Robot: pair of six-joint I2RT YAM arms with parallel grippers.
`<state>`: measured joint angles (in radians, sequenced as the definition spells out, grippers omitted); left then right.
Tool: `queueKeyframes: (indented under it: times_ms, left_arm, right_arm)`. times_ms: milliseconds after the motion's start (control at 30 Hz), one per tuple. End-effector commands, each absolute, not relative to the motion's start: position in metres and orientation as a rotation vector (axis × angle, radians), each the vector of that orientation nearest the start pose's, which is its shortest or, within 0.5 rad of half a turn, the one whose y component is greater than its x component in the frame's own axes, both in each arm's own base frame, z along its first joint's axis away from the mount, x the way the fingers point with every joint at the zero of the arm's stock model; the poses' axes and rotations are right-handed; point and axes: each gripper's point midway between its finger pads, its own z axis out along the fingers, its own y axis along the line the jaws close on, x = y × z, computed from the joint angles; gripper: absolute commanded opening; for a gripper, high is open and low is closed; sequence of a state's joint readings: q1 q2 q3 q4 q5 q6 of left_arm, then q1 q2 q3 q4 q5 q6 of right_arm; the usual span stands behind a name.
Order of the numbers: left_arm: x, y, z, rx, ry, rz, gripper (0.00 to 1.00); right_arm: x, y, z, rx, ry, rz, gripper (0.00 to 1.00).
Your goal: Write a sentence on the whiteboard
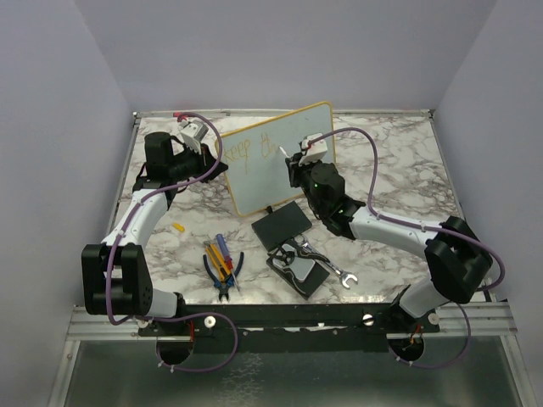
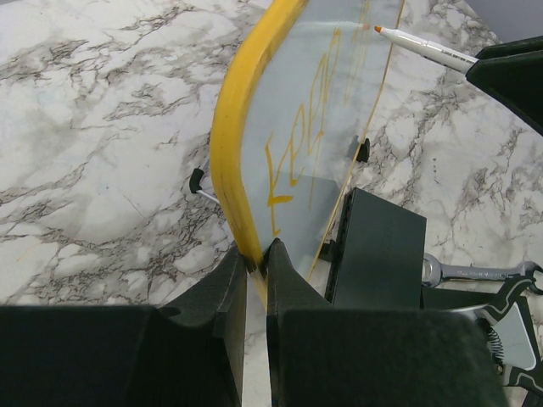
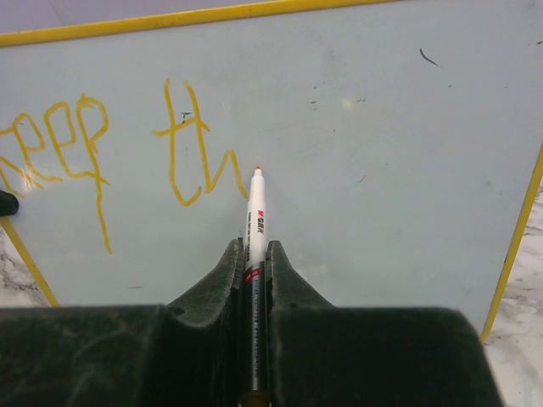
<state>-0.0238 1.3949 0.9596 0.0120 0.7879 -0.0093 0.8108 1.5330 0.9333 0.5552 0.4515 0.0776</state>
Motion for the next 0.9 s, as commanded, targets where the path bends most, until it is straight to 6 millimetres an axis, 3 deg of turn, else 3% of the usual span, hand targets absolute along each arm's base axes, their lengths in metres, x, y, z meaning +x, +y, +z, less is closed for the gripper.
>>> queueKeyframes:
  times_ms: [0, 400, 867]
  left_arm:
    - [0.37, -0.138, 0.186, 0.547, 1.941, -0.808, 0.0]
    - [0.37, -0.138, 0.185, 0.549, 1.941, -0.808, 0.0]
    - [0.37, -0.138, 0.185, 0.548, 1.942, -0.806, 0.0]
  right_arm:
    - [0.391, 0.302, 0.249, -0.243, 1.569, 0.338, 0.01]
    - [0.399, 0.289, 0.238, -0.202, 1.594, 0.28, 0.01]
    - [0.406, 0.278, 0.249, -0.16, 1.577, 0.263, 0.01]
